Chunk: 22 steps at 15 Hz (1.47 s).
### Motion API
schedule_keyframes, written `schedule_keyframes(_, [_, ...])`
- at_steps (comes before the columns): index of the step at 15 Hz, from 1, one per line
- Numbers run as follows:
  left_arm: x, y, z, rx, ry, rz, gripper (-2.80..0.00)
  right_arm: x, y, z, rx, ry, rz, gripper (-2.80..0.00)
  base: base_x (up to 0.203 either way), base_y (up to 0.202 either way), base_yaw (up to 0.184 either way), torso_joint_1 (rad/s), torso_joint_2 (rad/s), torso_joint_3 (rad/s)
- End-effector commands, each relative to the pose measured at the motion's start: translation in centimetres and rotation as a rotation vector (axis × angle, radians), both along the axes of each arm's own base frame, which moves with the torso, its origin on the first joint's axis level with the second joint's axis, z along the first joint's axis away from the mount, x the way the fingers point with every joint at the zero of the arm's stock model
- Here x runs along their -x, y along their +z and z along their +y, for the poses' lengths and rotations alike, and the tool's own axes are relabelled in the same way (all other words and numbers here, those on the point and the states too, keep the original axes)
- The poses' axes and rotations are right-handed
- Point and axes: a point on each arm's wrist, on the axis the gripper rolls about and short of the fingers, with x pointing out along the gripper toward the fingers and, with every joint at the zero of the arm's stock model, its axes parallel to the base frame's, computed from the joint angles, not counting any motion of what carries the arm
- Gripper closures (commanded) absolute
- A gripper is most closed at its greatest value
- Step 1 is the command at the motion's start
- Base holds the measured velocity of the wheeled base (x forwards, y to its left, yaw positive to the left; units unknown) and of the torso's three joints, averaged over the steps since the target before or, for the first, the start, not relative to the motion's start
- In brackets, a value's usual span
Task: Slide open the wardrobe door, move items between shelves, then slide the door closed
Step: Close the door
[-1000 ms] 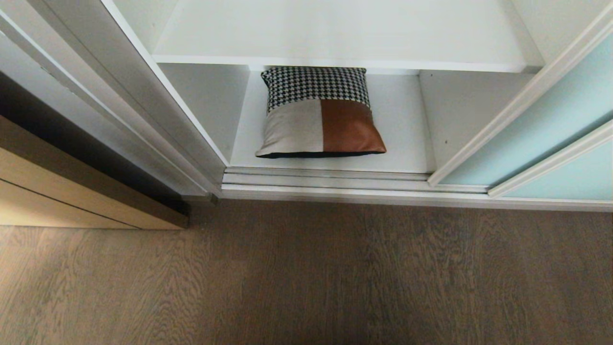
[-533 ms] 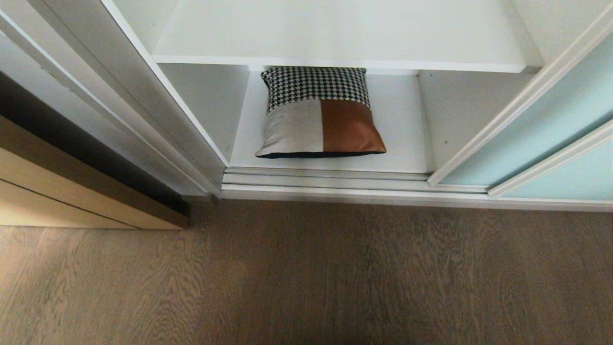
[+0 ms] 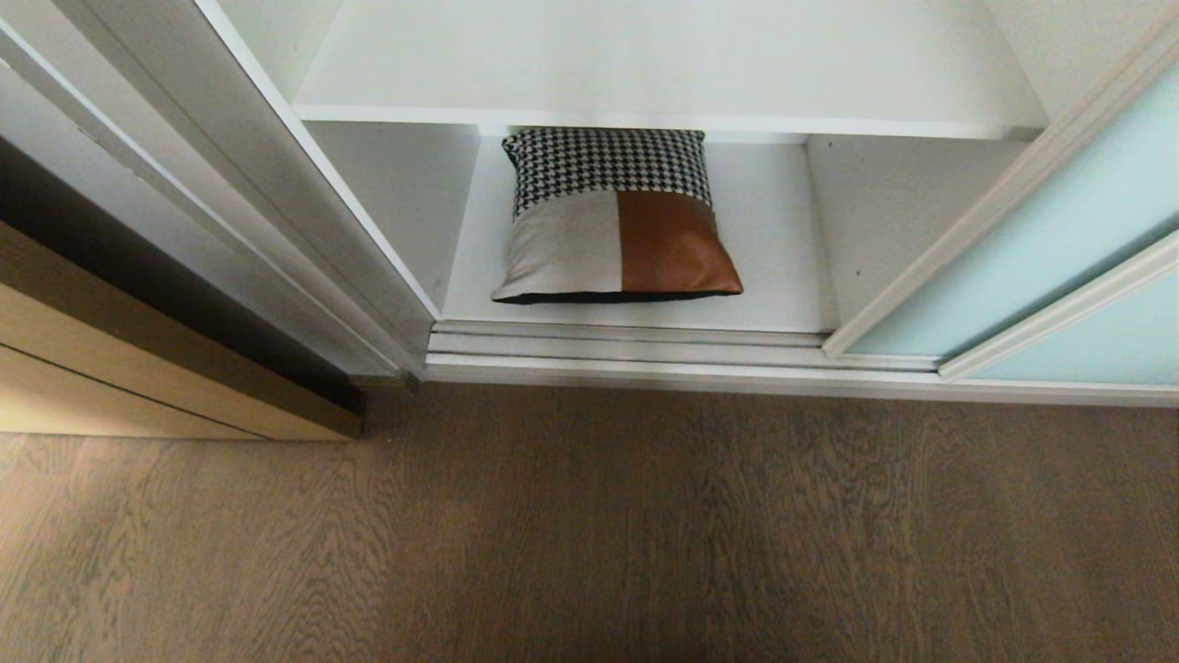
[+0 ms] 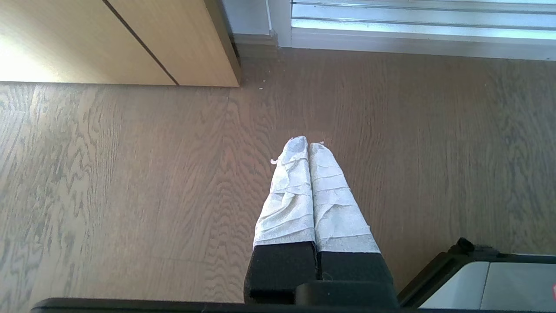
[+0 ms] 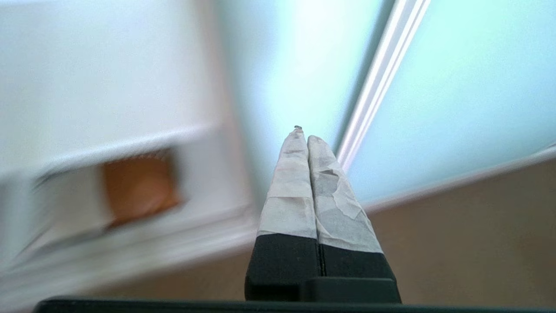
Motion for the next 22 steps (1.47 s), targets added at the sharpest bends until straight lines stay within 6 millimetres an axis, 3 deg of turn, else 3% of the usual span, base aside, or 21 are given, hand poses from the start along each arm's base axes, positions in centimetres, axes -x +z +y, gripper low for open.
schedule_keyframes(1, [0.0, 0.0, 0.0, 0.0, 0.0, 0.004, 0.0, -4.5, 2.3, -1.0, 0.015, -0.113, 0.044, 0.0, 0.0, 0.0, 0.0, 0.0, 0.0, 0.0])
schedule_keyframes(7, [0.0, 0.0, 0.0, 0.0, 0.0, 0.004, 0.0, -5.3, 3.6, -2.0, 0.143, -0.274, -0.002, 0.0, 0.0, 0.0, 0.0, 0.0, 0.0, 0.0])
schedule_keyframes(11, [0.0, 0.0, 0.0, 0.0, 0.0, 0.004, 0.0, -5.6, 4.5, -2.0, 0.13, -0.239, -0.016, 0.0, 0.0, 0.0, 0.0, 0.0, 0.0, 0.0])
schedule_keyframes(17, [0.0, 0.0, 0.0, 0.0, 0.0, 0.004, 0.0, -3.8, 5.2, -1.7, -0.002, -0.523, -0.091, 0.0, 0.0, 0.0, 0.0, 0.0, 0.0, 0.0])
schedule_keyframes(22, [0.0, 0.0, 0.0, 0.0, 0.0, 0.004, 0.0, -5.3, 5.8, -3.8, 0.057, -0.778, -0.182, 0.0, 0.0, 0.0, 0.0, 0.0, 0.0, 0.0])
